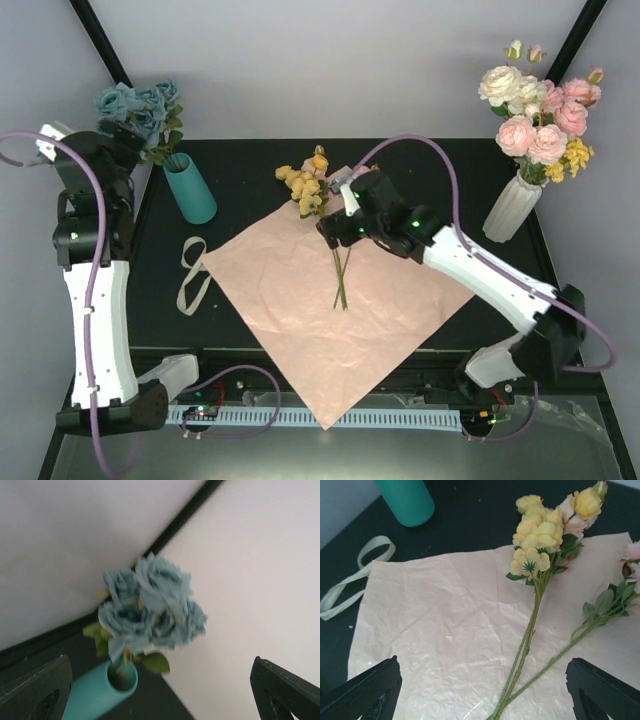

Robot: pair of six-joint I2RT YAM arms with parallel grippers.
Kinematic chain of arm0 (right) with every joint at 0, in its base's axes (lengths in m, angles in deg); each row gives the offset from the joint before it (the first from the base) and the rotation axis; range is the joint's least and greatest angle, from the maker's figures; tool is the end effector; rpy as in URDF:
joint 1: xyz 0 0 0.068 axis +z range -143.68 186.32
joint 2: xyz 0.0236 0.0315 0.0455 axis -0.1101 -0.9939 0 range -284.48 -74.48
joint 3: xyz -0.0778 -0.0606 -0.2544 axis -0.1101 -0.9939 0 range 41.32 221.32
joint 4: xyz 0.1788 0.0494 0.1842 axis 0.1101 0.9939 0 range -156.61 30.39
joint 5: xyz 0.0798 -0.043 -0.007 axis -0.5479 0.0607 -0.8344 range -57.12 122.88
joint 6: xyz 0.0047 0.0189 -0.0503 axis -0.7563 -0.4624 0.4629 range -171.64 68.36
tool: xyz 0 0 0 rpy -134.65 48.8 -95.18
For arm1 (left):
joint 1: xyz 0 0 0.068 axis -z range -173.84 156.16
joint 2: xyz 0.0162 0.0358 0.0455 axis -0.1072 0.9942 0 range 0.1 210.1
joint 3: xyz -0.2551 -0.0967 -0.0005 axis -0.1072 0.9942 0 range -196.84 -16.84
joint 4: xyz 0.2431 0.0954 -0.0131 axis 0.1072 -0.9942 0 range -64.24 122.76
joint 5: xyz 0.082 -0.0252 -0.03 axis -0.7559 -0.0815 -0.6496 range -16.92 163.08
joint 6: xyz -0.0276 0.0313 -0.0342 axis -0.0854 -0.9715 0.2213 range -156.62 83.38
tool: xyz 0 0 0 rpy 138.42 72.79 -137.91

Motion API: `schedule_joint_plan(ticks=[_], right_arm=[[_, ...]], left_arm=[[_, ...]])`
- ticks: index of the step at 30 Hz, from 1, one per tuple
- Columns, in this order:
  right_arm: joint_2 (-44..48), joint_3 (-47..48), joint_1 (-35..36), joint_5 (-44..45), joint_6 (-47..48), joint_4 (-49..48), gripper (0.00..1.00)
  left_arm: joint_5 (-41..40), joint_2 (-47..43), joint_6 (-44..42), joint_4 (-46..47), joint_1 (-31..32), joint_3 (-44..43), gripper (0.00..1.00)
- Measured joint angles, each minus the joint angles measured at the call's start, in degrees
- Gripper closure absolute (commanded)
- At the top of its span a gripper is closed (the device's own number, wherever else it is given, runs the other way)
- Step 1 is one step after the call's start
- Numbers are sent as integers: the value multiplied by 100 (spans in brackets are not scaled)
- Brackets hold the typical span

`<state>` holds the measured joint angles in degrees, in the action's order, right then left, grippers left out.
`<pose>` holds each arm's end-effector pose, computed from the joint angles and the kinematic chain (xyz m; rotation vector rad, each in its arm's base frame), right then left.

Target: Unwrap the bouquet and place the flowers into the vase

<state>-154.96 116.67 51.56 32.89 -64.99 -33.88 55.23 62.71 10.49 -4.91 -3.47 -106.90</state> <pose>0.2199 0.2216 0.3444 -0.6291 2.2020 0.5480 0.1899 0.0433 0.4949 -1.0217 1.4144 -0.2074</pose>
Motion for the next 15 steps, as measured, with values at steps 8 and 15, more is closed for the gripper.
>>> schedule_joint_plan(ticks=[8, 15], right_arm=[[-1523, 1095, -175, 48, 238, 726, 26], [-2575, 1613, -352, -22, 199, 1207, 43]], left_arm=[[332, -358, -214, -828, 645, 737, 1], [686, -1517, -804, -1209, 520, 2277, 1]])
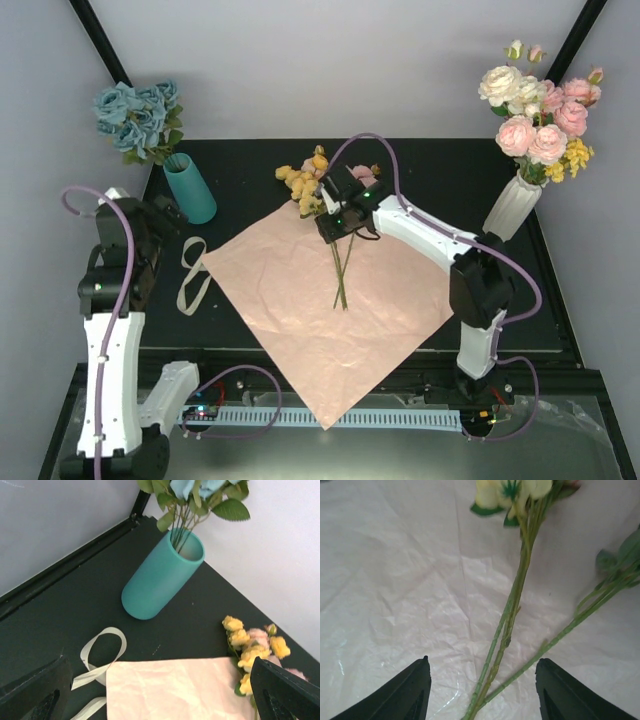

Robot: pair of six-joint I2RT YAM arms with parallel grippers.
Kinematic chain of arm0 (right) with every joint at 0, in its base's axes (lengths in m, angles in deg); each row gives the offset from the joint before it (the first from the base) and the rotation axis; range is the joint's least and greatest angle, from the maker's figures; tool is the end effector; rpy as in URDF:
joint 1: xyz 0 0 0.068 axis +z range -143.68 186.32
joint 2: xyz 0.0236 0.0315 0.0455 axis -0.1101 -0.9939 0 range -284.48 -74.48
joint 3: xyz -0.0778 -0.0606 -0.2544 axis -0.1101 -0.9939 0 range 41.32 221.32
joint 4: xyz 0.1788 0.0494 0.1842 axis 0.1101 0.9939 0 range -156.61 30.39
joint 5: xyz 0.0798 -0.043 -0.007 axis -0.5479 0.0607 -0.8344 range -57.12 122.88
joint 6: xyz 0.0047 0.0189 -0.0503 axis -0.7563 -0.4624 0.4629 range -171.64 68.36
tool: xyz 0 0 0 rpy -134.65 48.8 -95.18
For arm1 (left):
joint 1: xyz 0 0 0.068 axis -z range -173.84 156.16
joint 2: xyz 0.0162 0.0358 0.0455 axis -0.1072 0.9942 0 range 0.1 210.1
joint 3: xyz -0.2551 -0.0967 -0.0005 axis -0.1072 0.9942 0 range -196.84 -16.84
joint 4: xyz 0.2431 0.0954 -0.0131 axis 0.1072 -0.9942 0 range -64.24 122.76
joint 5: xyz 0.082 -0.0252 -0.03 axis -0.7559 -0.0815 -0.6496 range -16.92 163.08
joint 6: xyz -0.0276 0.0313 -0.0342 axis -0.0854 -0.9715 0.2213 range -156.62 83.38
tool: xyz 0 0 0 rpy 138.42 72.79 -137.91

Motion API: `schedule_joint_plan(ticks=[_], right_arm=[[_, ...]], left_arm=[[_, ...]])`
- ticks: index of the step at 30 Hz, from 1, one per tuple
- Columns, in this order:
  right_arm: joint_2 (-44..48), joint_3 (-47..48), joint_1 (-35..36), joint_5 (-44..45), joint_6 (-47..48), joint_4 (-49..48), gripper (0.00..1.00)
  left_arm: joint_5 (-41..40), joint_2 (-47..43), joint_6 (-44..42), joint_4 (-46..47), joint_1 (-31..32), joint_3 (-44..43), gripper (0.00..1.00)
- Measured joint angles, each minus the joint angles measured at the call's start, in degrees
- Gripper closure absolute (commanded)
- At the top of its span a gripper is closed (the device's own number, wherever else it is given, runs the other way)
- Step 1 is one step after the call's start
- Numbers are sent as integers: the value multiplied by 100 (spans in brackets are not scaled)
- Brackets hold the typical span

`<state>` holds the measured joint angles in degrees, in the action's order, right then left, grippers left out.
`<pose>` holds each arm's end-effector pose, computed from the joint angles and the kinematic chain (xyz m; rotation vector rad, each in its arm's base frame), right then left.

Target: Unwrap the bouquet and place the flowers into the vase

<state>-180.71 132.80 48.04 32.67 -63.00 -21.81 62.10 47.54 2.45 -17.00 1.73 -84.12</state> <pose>0.2996 0.2672 0.2682 -0.6949 2.5560 0.3264 0.1449 0.0180 0.3931 -0.8794 1.8923 -0.1677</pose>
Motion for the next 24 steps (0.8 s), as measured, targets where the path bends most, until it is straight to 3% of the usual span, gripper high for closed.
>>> schedule_joint_plan(ticks=[6, 16, 24], right_arm=[[-501, -26, -2, -127, -76, 109, 60], [-896, -42, -179, -151, -96, 55, 64], [-1381, 350, -227, -186, -96, 63, 71]], left_arm=[[511, -450, -557, -153, -44, 332, 1], [1471, -608, -748, -127, -35, 675, 3], [1751, -409, -745, -72, 120, 680, 5]])
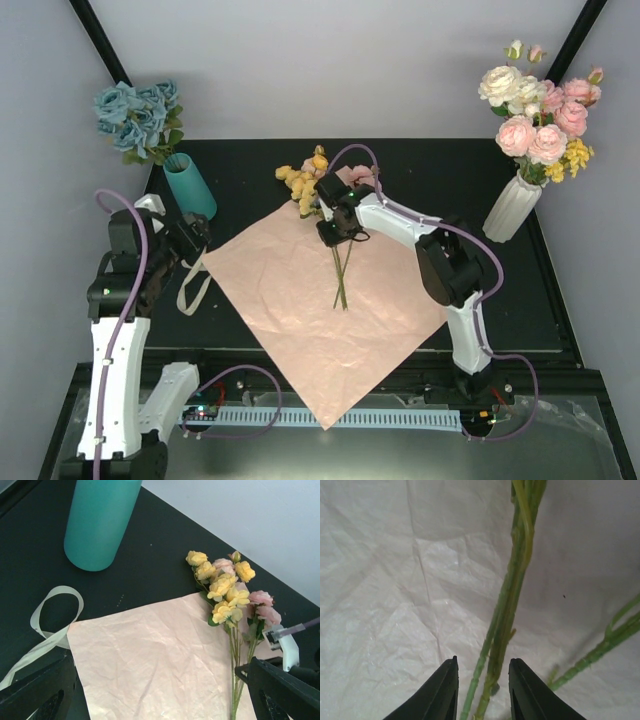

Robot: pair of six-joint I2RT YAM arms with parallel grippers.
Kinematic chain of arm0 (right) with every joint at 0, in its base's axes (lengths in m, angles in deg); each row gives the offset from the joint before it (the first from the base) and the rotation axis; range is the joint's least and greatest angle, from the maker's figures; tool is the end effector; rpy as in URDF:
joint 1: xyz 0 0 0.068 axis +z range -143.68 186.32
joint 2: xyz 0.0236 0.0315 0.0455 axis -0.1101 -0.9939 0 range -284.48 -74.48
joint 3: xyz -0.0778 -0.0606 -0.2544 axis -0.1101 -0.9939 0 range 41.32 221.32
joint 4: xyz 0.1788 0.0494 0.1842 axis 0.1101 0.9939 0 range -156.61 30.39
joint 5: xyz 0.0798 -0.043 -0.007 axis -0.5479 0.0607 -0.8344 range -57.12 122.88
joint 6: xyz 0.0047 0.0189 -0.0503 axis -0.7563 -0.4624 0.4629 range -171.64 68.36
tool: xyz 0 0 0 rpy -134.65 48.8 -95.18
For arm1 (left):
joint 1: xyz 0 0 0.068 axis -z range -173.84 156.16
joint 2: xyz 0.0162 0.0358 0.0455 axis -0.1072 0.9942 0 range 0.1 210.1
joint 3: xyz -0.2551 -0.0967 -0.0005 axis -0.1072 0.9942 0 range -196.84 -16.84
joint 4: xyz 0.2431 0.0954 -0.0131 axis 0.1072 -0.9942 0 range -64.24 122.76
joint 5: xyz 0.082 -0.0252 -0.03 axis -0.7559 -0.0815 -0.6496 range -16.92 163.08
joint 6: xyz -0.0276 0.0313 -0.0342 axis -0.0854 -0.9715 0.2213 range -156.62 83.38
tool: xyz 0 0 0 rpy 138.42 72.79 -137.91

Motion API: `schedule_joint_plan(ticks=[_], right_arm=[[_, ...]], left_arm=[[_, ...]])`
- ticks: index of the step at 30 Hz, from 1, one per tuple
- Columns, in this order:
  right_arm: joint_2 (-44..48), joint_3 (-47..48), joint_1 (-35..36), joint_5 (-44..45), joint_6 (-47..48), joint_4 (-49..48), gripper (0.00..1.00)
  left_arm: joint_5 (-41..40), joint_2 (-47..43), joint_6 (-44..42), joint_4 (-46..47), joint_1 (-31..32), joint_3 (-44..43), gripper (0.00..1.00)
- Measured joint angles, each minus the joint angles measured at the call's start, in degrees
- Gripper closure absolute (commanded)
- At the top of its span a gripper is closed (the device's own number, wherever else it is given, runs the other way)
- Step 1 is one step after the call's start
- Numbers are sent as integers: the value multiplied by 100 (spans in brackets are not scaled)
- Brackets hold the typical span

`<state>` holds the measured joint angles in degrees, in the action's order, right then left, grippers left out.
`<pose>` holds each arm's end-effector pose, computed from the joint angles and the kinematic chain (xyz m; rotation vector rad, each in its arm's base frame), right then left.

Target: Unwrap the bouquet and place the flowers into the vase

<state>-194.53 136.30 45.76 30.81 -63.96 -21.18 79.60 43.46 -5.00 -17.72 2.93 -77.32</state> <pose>0.3360 0.2779 0.1893 -0.6744 2.7583 0.2591 0.1358 0.0036 0.3640 -0.5877 2.0962 -0.4078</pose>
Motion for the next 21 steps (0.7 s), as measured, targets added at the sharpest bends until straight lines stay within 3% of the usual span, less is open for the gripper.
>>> schedule_joint_plan(ticks=[5, 18, 21], right_arm=[[-216, 341, -2, -2, 24, 0, 78], [-387, 562, -120, -7, 48, 109, 83], [-389, 562, -136, -11, 48, 111, 84]], left_arm=[[48, 116, 0, 76, 66, 0, 5], [66, 142, 0, 131, 138, 0, 5], [68, 175, -2, 136, 160, 0, 2]])
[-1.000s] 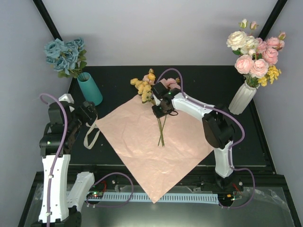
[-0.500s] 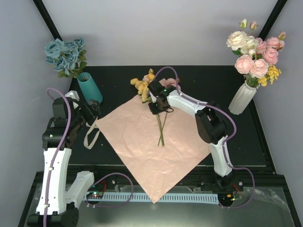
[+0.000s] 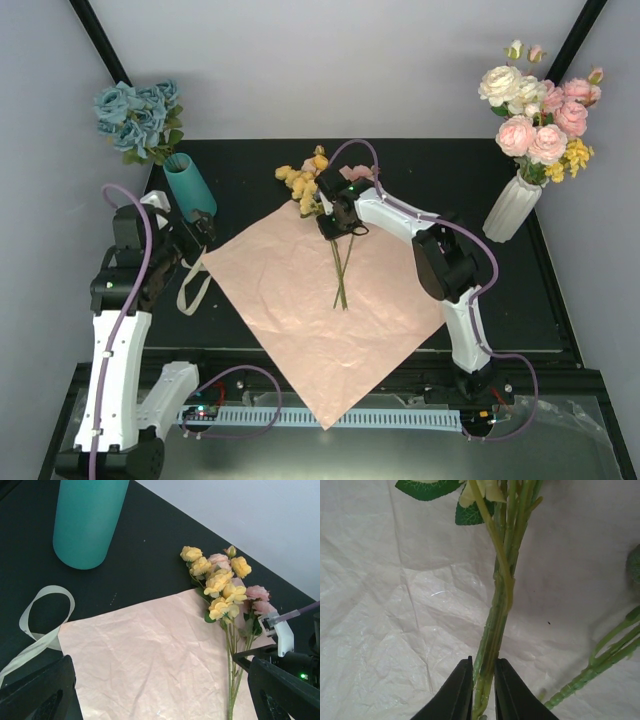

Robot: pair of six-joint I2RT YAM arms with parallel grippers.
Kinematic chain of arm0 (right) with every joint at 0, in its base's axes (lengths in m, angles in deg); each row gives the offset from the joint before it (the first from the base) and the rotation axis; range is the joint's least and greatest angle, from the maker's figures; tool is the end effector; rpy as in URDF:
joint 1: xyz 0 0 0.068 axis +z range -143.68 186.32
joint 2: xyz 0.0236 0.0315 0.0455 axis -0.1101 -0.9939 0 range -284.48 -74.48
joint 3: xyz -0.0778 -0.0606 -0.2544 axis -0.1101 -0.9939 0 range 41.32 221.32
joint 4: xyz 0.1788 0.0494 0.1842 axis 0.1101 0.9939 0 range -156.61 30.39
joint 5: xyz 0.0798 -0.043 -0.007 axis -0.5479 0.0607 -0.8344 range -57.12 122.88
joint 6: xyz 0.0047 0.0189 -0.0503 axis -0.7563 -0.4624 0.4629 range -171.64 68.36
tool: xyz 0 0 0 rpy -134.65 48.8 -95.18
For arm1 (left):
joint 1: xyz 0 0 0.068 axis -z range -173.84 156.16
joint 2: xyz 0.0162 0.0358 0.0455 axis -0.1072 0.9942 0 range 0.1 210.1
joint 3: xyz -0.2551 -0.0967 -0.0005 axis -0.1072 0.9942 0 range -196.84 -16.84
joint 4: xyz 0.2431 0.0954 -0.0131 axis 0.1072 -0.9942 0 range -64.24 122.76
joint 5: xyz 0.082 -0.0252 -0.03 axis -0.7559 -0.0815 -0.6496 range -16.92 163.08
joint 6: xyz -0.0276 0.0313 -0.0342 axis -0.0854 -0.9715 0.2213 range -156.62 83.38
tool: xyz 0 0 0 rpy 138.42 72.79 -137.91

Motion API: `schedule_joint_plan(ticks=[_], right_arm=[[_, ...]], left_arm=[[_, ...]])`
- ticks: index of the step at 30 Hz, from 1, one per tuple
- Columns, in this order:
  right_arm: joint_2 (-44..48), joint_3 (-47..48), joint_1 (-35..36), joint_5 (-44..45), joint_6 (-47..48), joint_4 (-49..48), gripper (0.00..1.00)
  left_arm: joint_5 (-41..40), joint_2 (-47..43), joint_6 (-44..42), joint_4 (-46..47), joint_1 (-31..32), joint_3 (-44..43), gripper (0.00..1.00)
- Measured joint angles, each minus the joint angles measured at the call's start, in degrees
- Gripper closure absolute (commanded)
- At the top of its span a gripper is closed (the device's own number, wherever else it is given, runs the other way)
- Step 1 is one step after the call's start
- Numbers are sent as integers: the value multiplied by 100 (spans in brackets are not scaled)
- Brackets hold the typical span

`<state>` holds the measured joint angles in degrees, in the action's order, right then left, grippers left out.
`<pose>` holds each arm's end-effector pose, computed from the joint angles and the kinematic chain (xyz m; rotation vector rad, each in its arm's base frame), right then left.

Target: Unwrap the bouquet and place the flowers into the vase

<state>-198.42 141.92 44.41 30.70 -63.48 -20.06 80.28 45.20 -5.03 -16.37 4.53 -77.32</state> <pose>0.3563 0.2809 0.1877 -0.6515 2.7517 0.2604 0.1449 -0.0003 0.3625 -0.5542 2.1157 -0.4350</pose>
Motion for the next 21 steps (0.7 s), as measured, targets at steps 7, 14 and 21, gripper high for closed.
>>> schedule_joint_plan(ticks=[7, 14, 21], right_arm=[[-81, 17, -39, -44, 35, 2, 99], [-157, 118, -59, -151, 42, 35, 98], [232, 127, -59, -168, 39, 70, 98]], left_arm=[[0, 68, -7, 2, 42, 0, 1], [116, 74, -22, 50, 105, 0, 1], [251, 79, -33, 76, 133, 0, 1]])
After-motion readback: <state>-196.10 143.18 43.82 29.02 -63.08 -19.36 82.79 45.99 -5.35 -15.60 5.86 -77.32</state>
